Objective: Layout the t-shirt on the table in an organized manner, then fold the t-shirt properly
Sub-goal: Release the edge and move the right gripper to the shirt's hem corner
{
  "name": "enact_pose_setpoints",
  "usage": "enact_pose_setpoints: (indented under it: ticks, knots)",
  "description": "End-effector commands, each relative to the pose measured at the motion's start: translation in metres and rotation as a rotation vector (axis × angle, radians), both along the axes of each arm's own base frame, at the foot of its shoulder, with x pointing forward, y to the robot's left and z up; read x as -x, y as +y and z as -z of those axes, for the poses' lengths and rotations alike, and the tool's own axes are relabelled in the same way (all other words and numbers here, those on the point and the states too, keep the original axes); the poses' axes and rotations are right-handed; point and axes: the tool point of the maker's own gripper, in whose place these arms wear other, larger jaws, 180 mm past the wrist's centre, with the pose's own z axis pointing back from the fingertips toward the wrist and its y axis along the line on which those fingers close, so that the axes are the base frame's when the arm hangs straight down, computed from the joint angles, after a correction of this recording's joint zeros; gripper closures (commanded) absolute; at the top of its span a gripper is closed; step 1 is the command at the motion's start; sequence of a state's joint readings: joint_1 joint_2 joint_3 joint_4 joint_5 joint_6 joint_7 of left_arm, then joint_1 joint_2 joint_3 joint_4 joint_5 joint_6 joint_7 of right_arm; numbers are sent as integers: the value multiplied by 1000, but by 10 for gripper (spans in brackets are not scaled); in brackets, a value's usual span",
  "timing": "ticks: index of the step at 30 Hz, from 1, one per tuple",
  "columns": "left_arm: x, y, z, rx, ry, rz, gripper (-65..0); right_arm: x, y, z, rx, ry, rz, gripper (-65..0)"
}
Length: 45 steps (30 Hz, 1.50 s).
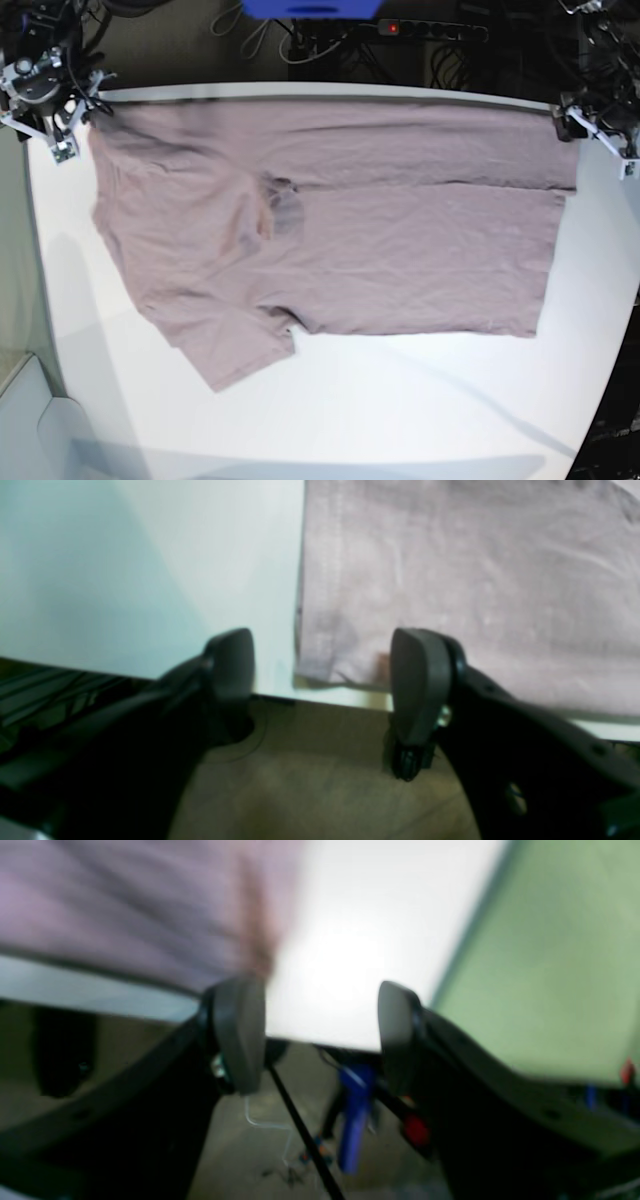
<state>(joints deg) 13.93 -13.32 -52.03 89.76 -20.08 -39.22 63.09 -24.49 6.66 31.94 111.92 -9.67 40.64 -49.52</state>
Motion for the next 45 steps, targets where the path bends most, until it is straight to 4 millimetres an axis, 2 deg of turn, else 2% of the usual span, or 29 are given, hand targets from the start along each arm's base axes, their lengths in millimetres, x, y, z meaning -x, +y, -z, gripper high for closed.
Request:
enact_pose_setpoints:
  ticks: [1,4,7,10,14,17,19,22,25,28,33,37,41,45]
  knots:
    - [-12,9,-20,-42,-58,10,-417,-5,-6,-10,16,-37,7,-358]
    - [-21,10,-35,-78,-96,27,-417,-13,-15,-17,29,-71,36,-361]
    - [-27,19,-61,-135,-160,8,-417,-13,-33,-28,56,-102,89,-362]
    - [-42,28,-86,-175,-239,-15,-417,-20,-47,-40,74,-153,137,-363]
    - [-65,35,-111,-199,-321,-27,-419,-35,-54,-53,90,-203,141,-363]
    - [-87,36,-128,-200,-385,-29,-420,-76,-40,-69,92,-266,47,-365]
    - [-98,35,-138,-194,-423,-35,-420,-108,-25,-83,93,-315,-33,-393]
    - [-119,25,-141,-167,-447,-11,-420,-164,10,-94,56,-369,-163,-431]
    - [-130,14,-134,-141,-436,28,-420,-212,32,-83,-19,-352,-213,-442]
    - [-130,11,-132,-137,-430,37,-420,-253,39,-66,-103,-300,-206,-444]
    - [-128,15,-129,-134,-420,30,-420,-295,42,-43,-239,-215,-157,-444]
    - [-122,23,-124,-144,-392,28,-420,-313,54,-29,-344,-232,-163,-444]
    - [-121,29,-120,-142,-376,22,-420,-316,65,-13,-422,-244,-164,-444]
    - [-126,31,-117,-121,-375,14,-420,-320,63,2,-459,-297,-86,-444]
